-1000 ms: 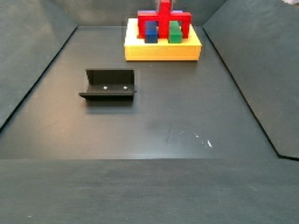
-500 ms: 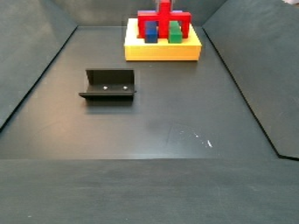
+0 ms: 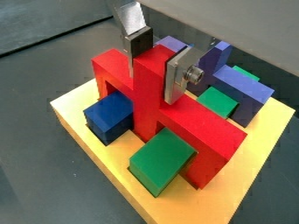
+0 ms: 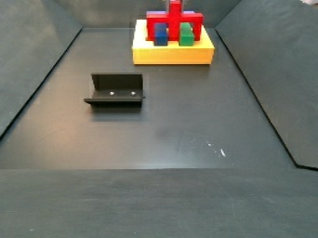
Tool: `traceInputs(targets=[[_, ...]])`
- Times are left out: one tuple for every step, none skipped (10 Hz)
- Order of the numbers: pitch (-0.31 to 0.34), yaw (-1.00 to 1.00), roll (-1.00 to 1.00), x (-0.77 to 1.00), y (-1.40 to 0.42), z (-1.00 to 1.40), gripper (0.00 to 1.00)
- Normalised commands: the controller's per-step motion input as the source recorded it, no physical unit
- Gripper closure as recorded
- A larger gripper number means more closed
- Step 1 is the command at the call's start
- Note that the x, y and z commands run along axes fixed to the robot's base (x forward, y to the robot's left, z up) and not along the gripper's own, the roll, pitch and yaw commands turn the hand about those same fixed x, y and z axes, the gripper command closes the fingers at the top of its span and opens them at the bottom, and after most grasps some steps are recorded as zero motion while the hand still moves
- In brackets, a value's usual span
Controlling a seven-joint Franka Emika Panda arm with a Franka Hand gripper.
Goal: Pick up the red object. Move up. Move to above the board. Insert the red object.
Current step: Insert the red object.
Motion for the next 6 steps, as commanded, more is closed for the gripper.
traceInputs(targets=[[0.000, 0.00, 0.02, 0.27, -0.17, -0.23, 1.00], [0.000, 0.00, 0.00, 0.29, -0.07, -0.23, 1.00], [0.026, 0.00, 0.00, 0.38, -0.02, -0.18, 1.00], [0.001, 0.00, 0.00, 0.23, 0.00, -0.24, 1.00], [0.000, 0.00, 0.00, 0.00, 0.07, -0.36, 1.00], [-0.087, 0.00, -0.02, -0.16, 0.17, -0.53, 1.00]])
